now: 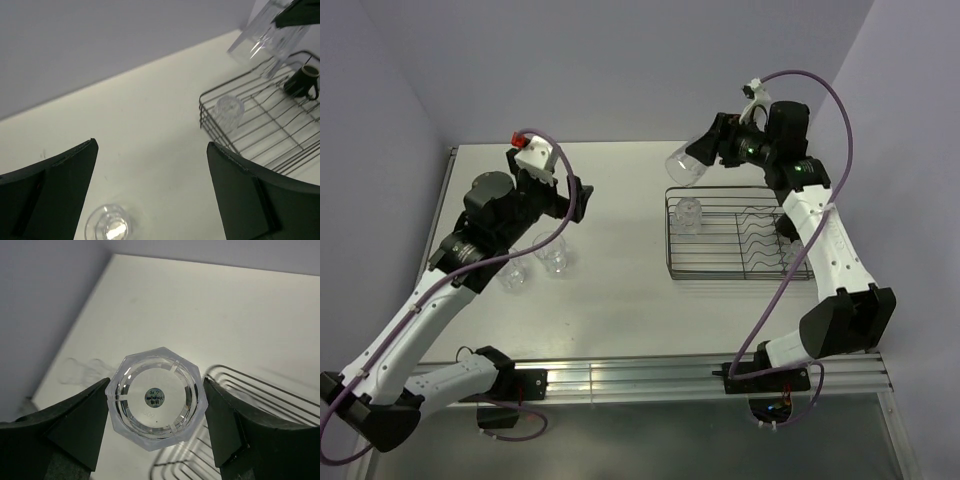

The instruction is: Load the cups into the dish rack

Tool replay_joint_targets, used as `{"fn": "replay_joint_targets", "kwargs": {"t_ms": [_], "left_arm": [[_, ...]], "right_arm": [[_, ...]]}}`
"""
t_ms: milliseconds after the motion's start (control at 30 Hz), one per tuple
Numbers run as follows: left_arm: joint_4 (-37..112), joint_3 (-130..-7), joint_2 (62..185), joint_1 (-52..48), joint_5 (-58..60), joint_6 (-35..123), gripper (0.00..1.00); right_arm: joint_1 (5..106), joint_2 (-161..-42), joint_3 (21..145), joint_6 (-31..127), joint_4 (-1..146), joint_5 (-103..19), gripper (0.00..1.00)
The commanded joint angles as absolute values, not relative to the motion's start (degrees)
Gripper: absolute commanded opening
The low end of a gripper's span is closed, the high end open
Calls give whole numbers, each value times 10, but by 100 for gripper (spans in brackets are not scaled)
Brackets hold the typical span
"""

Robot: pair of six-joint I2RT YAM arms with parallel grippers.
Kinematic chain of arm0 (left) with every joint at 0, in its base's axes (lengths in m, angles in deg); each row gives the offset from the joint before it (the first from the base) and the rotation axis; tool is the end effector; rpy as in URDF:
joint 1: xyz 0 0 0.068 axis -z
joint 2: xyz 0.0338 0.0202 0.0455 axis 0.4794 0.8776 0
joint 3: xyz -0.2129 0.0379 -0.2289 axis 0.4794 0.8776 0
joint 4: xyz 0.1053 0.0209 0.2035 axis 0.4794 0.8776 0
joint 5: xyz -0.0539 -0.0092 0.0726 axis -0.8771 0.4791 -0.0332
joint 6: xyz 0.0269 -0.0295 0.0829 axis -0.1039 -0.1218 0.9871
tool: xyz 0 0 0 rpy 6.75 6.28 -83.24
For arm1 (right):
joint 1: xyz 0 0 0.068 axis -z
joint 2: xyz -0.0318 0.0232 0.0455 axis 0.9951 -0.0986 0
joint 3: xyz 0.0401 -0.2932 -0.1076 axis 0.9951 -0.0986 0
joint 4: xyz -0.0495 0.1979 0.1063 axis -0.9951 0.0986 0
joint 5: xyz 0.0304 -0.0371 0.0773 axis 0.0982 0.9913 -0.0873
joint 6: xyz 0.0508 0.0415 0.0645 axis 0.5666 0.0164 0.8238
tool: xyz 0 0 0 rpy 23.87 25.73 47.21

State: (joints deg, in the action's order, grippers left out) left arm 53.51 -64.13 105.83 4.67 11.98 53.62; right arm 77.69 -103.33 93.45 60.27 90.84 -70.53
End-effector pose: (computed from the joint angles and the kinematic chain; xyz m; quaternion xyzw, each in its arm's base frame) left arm 0.1768 -0.1111 0.4613 0.1822 0.7040 -0.1873 0.6604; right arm 0.3166 0.0861 0.4521 -0.1046 0.7735 0.3703 0.5037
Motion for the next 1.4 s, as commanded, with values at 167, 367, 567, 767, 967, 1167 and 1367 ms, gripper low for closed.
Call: {"fn": "replay_joint_targets", "kwargs": {"t_ms": [167,367,567,767,967,1167,1367], "left_arm": [[609,-662,1085,17,126,472,99],[621,-666,1106,4,134,473,99],[639,-679,1120,0,146,487,99],[675,-705,1141,-41,106,471,99],[656,-707,1135,-51,95,462,99],[649,-717,1139,-61,86,458,99],[647,-723,1146,-62,77,455,99]], "right_arm": [[777,-992,946,333,1059,-514,20],[777,-993,894,314,1046,-466,20],[777,-998,843,315,1007,-440,20],[777,-989,781,311,950,-427,20],[777,-987,728,321,873,-417,20],[777,-999,694,333,813,-413,20],[777,-1022,683,346,794,-411,20]]}}
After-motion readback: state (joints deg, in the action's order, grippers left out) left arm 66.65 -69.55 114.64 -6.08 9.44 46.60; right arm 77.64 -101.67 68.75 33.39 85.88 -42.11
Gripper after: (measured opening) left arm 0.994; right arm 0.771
